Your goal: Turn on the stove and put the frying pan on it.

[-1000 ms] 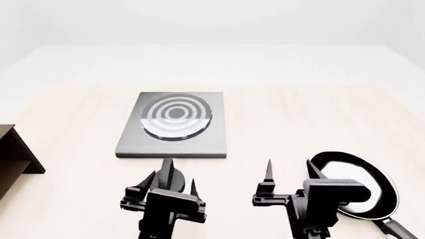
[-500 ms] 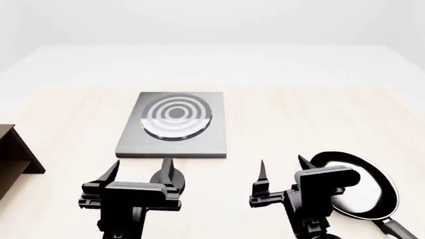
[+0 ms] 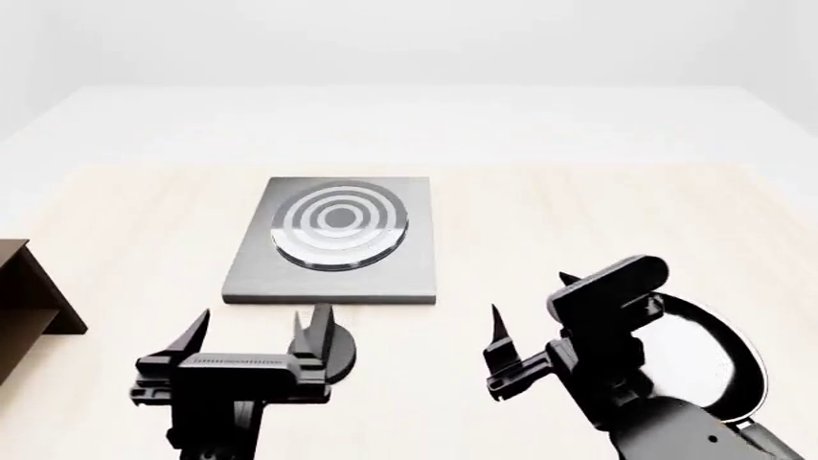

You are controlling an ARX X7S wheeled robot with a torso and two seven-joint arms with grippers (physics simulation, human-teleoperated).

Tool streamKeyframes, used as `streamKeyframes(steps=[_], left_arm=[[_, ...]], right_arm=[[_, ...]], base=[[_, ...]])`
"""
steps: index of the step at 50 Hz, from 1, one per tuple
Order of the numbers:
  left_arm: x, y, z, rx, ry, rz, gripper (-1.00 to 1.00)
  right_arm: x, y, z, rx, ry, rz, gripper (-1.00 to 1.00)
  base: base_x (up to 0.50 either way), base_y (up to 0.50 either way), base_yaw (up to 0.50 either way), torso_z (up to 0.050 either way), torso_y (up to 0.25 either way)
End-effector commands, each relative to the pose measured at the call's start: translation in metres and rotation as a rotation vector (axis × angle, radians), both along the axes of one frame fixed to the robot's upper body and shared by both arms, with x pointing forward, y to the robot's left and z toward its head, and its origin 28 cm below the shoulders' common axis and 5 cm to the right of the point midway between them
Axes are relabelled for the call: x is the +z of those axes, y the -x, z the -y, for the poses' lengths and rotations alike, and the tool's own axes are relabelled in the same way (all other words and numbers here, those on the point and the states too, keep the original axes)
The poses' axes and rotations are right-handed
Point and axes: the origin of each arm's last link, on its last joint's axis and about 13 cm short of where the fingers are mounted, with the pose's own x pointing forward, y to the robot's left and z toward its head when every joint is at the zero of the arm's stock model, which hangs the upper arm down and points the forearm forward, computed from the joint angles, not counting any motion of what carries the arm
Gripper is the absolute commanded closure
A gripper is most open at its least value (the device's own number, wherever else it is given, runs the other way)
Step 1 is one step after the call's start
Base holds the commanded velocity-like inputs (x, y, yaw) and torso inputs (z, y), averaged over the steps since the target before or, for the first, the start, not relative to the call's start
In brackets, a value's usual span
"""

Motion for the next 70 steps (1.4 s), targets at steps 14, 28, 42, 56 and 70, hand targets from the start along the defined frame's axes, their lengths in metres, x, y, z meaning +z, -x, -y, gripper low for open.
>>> streamKeyframes(steps=[14,28,42,56,70], left_arm=[[-0.011,-0.002,-0.005,0.006,-0.013,-0.003,-1.00],[-0.012,-0.003,-0.007,-0.003,0.001,-0.007,-1.00],[-0.013,-0.003,-0.007,-0.002,0.001,-0.004,-1.00],[-0.014,-0.003,-0.006,-0.011,0.002,-0.001,-1.00],[-0.016,-0.003,-0.007,-0.014,0.006,-0.004,-1.00]], right_arm=[[0.051,-0.011,0.040,-0.086,0.416,-0.172,-1.00],[0.061,-0.018,0.072,-0.142,0.562,-0.392,-1.00],[0.058,-0.011,0.101,-0.274,0.608,-0.637,-1.00],[0.048,0.025,0.106,-0.232,0.691,-0.838,-1.00],[0.045,0.037,0.117,-0.250,0.677,-0.873,-1.00]], base=[[0.00,0.00,0.00,0.000,0.000],[0.00,0.00,0.00,0.000,0.000],[0.00,0.00,0.00,0.000,0.000],[0.00,0.00,0.00,0.000,0.000],[0.00,0.00,0.00,0.000,0.000]])
